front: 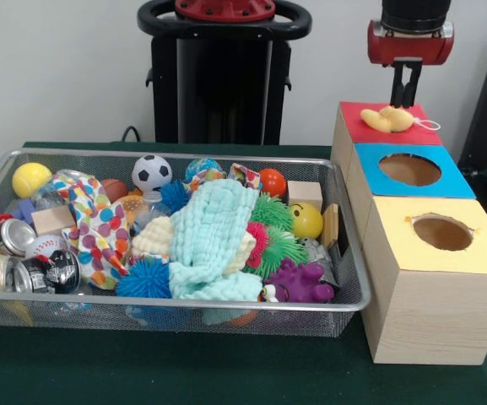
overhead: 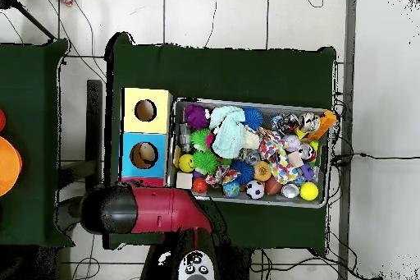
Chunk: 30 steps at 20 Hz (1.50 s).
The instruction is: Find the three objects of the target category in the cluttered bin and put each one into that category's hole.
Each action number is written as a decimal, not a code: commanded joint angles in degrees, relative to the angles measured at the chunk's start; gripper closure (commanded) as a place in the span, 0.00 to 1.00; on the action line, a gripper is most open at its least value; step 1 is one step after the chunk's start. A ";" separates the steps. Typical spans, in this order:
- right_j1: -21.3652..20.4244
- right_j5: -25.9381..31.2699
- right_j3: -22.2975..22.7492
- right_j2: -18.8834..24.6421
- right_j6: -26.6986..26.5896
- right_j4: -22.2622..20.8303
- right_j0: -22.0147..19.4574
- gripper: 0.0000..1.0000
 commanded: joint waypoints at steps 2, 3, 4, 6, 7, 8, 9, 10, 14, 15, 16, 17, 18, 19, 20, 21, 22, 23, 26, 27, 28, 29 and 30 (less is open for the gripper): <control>2.12 -4.35 -0.20 1.48 5.05 -3.71 -0.51 1.00; 2.10 -4.38 -0.09 1.63 5.01 -3.73 -0.63 1.00; 2.08 -4.42 0.03 1.79 4.96 -3.75 -0.74 1.00; 1.96 -4.72 0.46 1.80 5.13 -3.90 -0.69 1.00; 1.86 -5.51 1.23 2.04 5.01 -4.03 -1.01 1.00; 1.88 -5.74 1.38 2.14 5.07 -4.10 -1.04 1.00; 1.79 -6.37 1.95 2.27 5.10 -4.25 -1.21 1.00; 1.81 -6.61 2.03 2.22 5.25 -4.38 -1.12 1.00; 1.99 -7.15 2.66 2.19 5.37 -4.72 -1.23 1.00; 1.95 -7.57 3.19 2.17 5.37 -4.80 -1.34 1.00; 1.94 -7.71 3.35 2.13 5.43 -4.81 -1.26 1.00; 1.89 -8.14 3.91 2.26 5.31 -4.84 -1.55 1.00; 1.88 -8.20 4.04 2.26 5.30 -4.86 -1.52 1.00; 1.74 -8.29 4.40 2.38 5.13 -4.89 -1.68 1.00; 1.69 -8.40 4.75 2.46 5.06 -4.86 -1.83 1.00; 1.64 -8.50 5.10 2.54 5.00 -4.83 -1.98 1.00; 1.61 -8.64 5.34 2.60 5.05 -4.80 -1.98 1.00; 1.42 -9.16 6.10 2.77 5.10 -4.78 -2.15 1.00; 1.02 -10.17 7.90 3.23 5.15 -4.70 -2.61 1.00; 0.94 -10.46 8.34 3.25 5.05 -4.80 -2.82 1.00; 0.90 -10.75 8.60 3.19 5.18 -4.85 -2.73 1.00; 0.91 -11.14 8.93 3.20 5.20 -4.94 -2.79 1.00; 0.91 -11.52 9.26 3.21 5.22 -5.03 -2.84 1.00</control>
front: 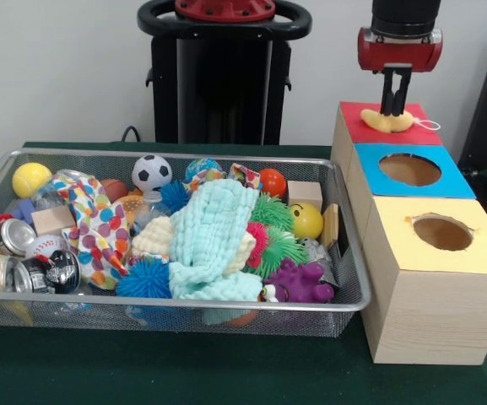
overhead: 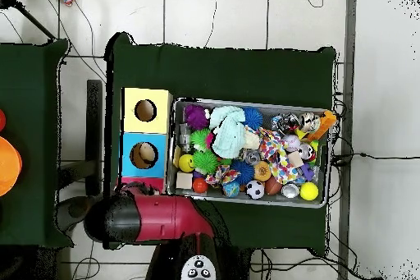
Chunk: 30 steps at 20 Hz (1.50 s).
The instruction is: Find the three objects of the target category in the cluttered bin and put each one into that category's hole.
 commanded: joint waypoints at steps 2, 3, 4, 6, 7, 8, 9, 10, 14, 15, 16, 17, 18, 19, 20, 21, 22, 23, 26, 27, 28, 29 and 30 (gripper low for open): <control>0.98 -5.56 6.81 3.01 5.50 -3.23 -1.99 1.00; 1.18 -5.96 6.71 2.74 5.67 -3.34 -1.71 1.00; 1.30 -6.33 6.80 2.72 5.71 -3.40 -1.63 1.00; 1.60 -7.22 7.17 2.89 5.95 -3.50 -1.62 1.00; 1.67 -7.71 7.49 3.00 6.14 -3.53 -1.63 1.00; 1.69 -7.99 7.75 3.10 6.23 -3.57 -1.72 1.00; 1.64 -7.82 8.01 3.14 6.37 -3.46 -1.67 1.00; 1.58 -7.65 8.28 3.18 6.50 -3.35 -1.63 1.00; 1.34 -7.40 9.38 3.46 7.00 -2.77 -1.34 1.00; 1.32 -7.35 9.43 3.48 7.14 -2.60 -1.20 1.00; 1.30 -7.29 9.47 3.51 7.28 -2.42 -1.06 1.00; 1.32 -6.95 9.16 3.40 7.44 -2.22 -0.71 1.00; 1.33 -6.86 9.12 3.43 7.54 -2.11 -0.57 1.00; 1.34 -6.79 9.03 3.41 7.70 -1.98 -0.36 1.00; 1.34 -6.72 8.94 3.39 7.86 -1.85 -0.15 1.00; 1.30 -6.67 8.92 3.53 8.12 -1.56 0.02 1.00; 1.25 -6.52 8.80 3.39 8.34 -1.41 0.31 1.00; 1.02 -6.84 9.29 4.29 8.92 -0.50 -0.03 1.00; 0.21 -7.72 10.43 6.51 10.22 1.67 -1.06 1.00; -0.25 -8.47 10.90 7.19 10.88 2.37 -1.41 1.00; -0.49 -9.15 11.24 8.02 11.22 2.85 -1.71 1.00; -0.89 -10.37 11.49 7.81 12.11 3.11 -1.41 1.00; -1.10 -10.83 11.68 7.88 12.67 3.48 -1.14 1.00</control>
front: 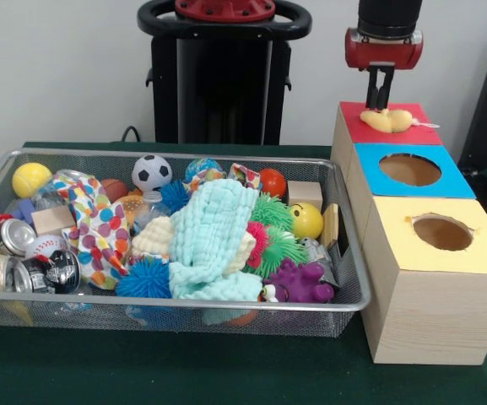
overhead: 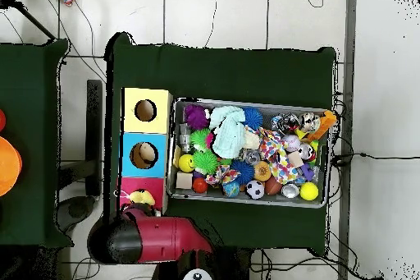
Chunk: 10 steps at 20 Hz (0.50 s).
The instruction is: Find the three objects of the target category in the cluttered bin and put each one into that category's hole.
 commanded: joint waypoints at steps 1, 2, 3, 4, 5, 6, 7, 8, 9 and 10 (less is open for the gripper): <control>-1.16 -6.33 4.55 6.98 13.33 4.68 -1.19 1.00; -1.19 -6.59 4.58 6.89 13.64 4.96 -0.95 1.00; -1.19 -7.43 4.91 7.14 13.67 5.02 -1.35 1.00; -1.17 -7.20 4.41 6.76 13.82 5.33 -0.59 1.00; -0.88 -8.10 4.45 6.80 13.56 5.05 -0.92 1.00; -0.59 -8.92 4.38 6.77 13.59 4.99 -0.94 1.00; -0.30 -9.74 4.32 6.75 13.62 4.93 -0.96 1.00; 0.12 -9.95 3.43 6.19 13.83 5.16 -0.06 1.00; 0.55 -11.20 3.41 6.34 13.67 4.87 -0.52 1.00; 1.08 -11.65 2.70 6.01 13.97 5.20 0.40 1.00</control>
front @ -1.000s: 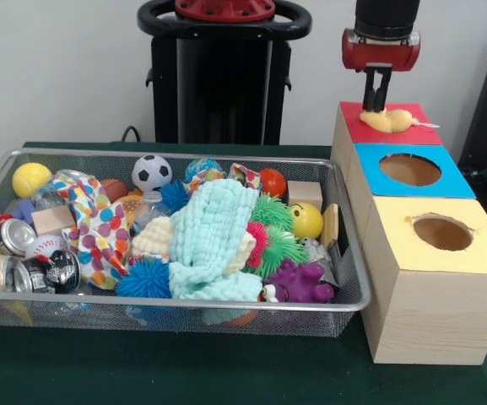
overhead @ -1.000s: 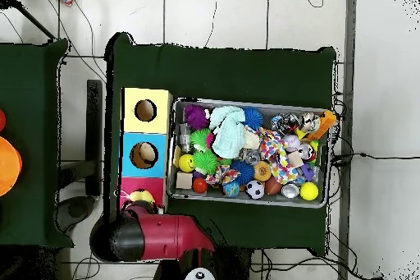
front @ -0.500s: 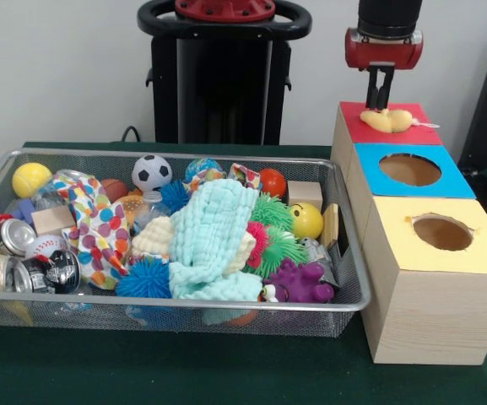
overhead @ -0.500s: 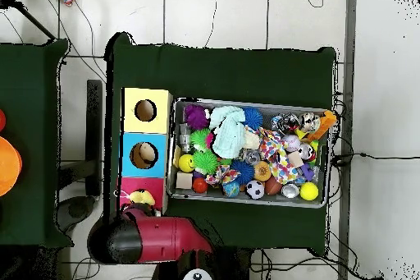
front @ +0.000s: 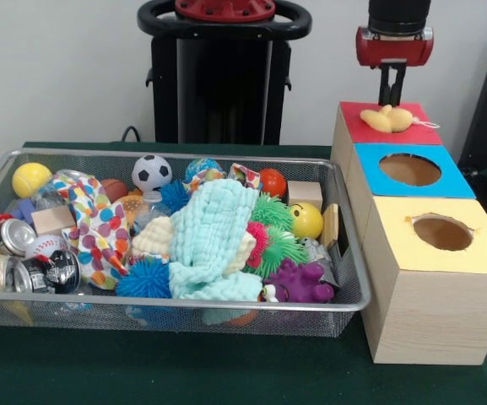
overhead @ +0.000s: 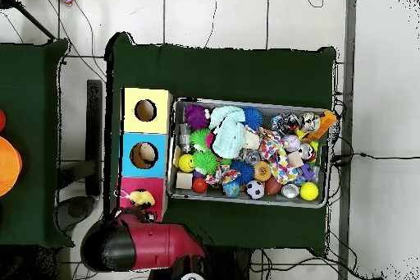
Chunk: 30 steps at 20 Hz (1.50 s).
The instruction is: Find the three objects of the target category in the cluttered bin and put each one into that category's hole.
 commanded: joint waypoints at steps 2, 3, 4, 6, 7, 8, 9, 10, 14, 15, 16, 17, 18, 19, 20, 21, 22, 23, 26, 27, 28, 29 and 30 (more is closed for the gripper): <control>2.92 -8.67 -0.78 4.33 14.07 3.52 0.15 1.00; 3.15 -9.03 -1.08 4.45 13.64 3.23 -0.22 1.00; 3.49 -9.11 -1.48 4.12 13.82 3.45 0.75 1.00; 3.51 -6.16 -3.21 1.94 12.39 3.05 2.19 1.00; 3.53 -3.99 -4.45 0.09 11.67 2.85 3.60 1.00; 3.38 -2.09 -5.34 -0.98 11.21 2.65 4.44 1.00; 3.21 1.12 -6.74 -2.68 10.41 2.10 5.44 1.00; 2.92 2.22 -6.93 -3.11 10.37 2.11 5.87 1.00; 1.84 6.13 -6.99 -3.50 10.09 2.40 5.82 1.00; 1.59 6.76 -6.89 -3.60 10.40 2.62 6.11 1.00; 1.46 6.96 -6.82 -3.54 10.37 2.63 6.03 1.00; 1.15 7.16 -6.37 -3.24 10.40 2.73 5.84 1.00; 1.02 7.23 -6.17 -3.03 10.36 2.77 5.63 1.00; 0.84 7.39 -5.90 -2.74 10.28 2.83 5.38 1.00; 0.74 7.45 -5.70 -2.51 10.19 2.86 5.13 1.00; 0.53 7.51 -5.27 -2.24 10.09 2.84 4.88 1.00; 0.44 7.76 -5.21 -2.30 10.05 2.75 4.85 1.00; 0.30 8.23 -5.15 -2.29 9.86 2.63 4.70 1.00; -0.04 9.05 -5.20 -2.25 9.29 2.28 4.32 1.00; -0.13 9.26 -5.28 -2.01 8.93 2.19 4.00 1.00; -0.16 9.20 -5.28 -1.85 8.74 2.13 3.76 1.00; -0.17 8.96 -5.23 -1.18 8.48 2.32 3.14 1.00; -0.18 8.81 -5.26 -1.18 8.48 2.29 3.07 1.00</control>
